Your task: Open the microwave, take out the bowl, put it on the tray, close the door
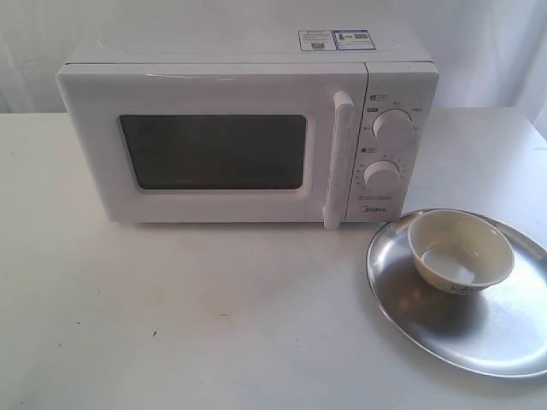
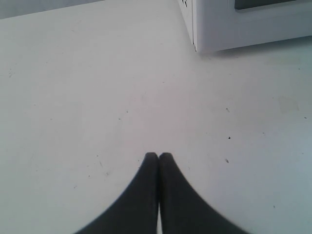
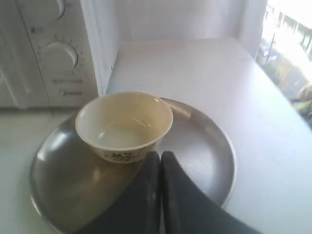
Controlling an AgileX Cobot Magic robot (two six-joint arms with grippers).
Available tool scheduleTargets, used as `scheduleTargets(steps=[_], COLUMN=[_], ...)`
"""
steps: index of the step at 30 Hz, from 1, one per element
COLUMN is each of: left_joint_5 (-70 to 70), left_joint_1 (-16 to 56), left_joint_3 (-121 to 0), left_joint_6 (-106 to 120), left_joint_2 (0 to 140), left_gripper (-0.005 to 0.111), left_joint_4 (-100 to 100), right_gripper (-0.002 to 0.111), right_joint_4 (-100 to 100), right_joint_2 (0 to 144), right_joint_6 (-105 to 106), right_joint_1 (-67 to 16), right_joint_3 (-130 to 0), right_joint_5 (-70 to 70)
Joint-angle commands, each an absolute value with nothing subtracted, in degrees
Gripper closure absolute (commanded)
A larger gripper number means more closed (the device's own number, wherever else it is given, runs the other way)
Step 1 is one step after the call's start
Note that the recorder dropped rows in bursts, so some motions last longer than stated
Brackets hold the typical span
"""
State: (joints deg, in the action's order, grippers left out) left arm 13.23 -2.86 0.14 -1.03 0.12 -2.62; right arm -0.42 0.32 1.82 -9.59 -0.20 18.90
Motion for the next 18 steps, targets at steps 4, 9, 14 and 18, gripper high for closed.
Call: scheduleTargets(steps=[4,9,14,18], left_joint_5=[13.22,13.22,13.22,13.22], left_joint_1=[-2.62,-2.62,-2.62,-2.62], left_joint_3=[0.0,0.0,0.0,0.0], left_joint_6=[-1.23,-1.23,-1.23,-1.23], left_joint_2=[0.0,0.0,0.0,0.0], left_gripper=[0.107,0.107,0.107,0.107], left_joint_4=[-2.2,-2.2,-2.2,-2.2], right_gripper=[0.108,0.108,0.108,0.108], right_joint_4=[-1.02,-1.02,-1.02,-1.43], right_joint_2=[0.0,0.0,0.0,0.0], right_joint_6=[12.71,4.29,2.29,3.27], right_joint_1=[-9.14,-9.14,-9.14,-8.93], right_joint_3=[0.0,0.0,0.0,0.0], right_joint_5=[19.13,19.13,19.13,19.13])
